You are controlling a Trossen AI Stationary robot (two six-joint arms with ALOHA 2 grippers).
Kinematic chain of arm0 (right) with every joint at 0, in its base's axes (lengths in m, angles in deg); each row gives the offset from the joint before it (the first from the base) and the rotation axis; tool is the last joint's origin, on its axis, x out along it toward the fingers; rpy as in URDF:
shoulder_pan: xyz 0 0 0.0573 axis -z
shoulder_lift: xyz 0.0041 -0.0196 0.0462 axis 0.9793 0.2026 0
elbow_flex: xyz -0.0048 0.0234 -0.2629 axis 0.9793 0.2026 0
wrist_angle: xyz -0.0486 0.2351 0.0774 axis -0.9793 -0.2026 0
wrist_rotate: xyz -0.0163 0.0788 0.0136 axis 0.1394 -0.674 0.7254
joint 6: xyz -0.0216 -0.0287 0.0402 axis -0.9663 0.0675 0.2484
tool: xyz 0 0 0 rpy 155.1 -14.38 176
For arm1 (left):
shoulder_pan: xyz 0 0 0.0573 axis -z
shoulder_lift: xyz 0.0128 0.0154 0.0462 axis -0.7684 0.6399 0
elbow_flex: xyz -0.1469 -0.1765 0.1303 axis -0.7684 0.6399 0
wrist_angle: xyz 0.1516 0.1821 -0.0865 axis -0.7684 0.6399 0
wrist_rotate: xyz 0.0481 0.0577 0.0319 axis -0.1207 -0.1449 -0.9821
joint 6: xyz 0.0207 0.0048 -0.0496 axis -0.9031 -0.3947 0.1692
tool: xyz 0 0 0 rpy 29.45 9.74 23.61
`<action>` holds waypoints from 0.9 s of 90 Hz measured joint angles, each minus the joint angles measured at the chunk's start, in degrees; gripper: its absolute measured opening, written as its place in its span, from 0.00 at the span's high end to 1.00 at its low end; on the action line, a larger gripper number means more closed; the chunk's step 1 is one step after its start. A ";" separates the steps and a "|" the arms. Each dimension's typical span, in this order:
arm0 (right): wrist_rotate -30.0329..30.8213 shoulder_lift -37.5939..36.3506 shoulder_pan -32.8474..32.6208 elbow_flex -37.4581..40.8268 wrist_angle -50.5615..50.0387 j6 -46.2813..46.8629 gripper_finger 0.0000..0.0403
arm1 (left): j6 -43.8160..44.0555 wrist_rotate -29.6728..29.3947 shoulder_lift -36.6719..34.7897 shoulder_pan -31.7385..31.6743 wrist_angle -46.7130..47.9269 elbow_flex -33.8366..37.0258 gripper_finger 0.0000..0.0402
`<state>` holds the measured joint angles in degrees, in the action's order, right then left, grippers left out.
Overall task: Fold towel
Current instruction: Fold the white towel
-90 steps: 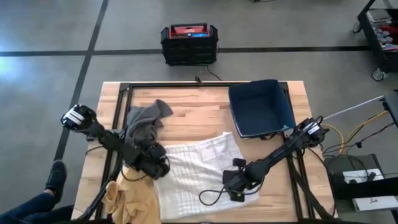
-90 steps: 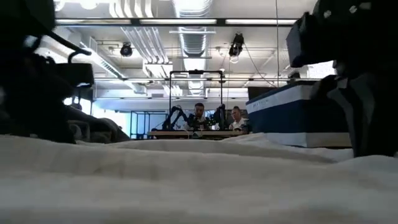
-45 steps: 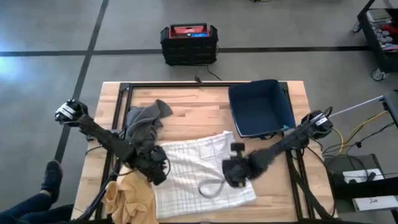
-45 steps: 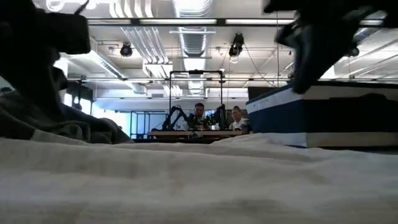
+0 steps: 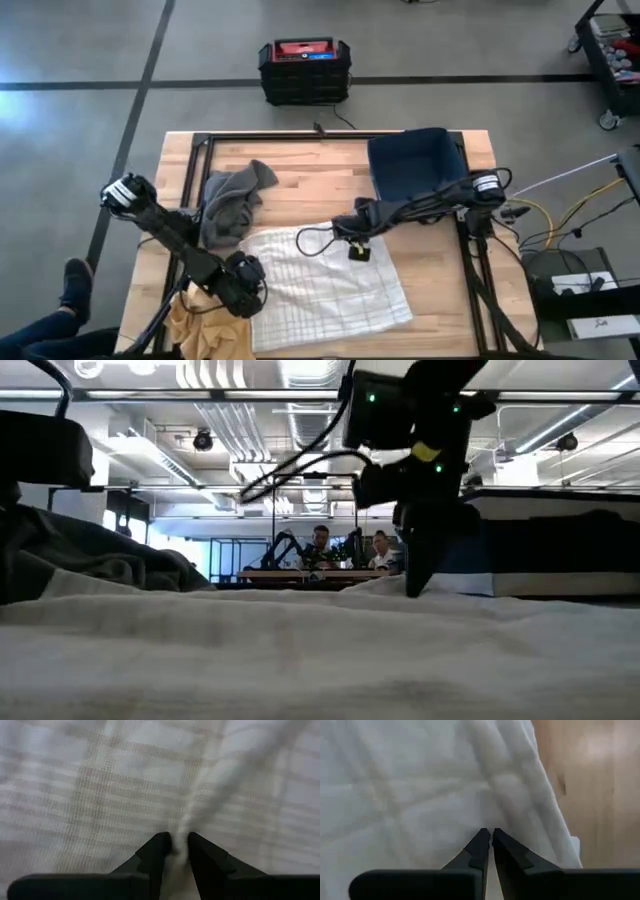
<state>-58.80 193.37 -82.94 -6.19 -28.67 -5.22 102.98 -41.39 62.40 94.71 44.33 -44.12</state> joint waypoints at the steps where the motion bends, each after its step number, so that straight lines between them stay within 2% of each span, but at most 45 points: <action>1: 0.01 0.04 0.16 0.01 -0.14 0.02 0.97 | 0.00 0.11 0.12 0.04 0.02 -0.01 0.81; 12: 0.47 0.02 2.11 0.84 -1.97 1.48 0.97 | 0.02 1.24 0.13 0.50 -0.26 -0.03 0.81; 25: 4.54 0.00 3.74 1.09 -4.22 2.99 0.97 | -0.11 1.20 -1.30 0.73 0.05 0.07 0.81; 40: 4.06 -0.84 3.32 -1.17 -4.91 1.91 0.97 | -0.47 1.03 -3.21 0.71 0.17 0.13 0.81; 49: -0.32 -2.63 1.90 -3.68 -4.77 -0.99 0.97 | -0.52 0.85 -5.59 0.71 1.47 0.22 0.81; 61: -5.55 -5.87 -2.40 -6.08 -4.43 -2.19 0.97 | -2.21 -4.14 -9.53 0.73 0.65 -0.90 0.81; 81: -5.63 -8.63 -13.65 -4.71 -3.56 2.14 0.97 | -9.96 -15.94 -12.08 0.48 -0.92 -1.44 0.81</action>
<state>-64.43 184.73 -96.59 -10.89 -32.22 -3.09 93.02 -57.34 50.32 95.20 43.42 -45.56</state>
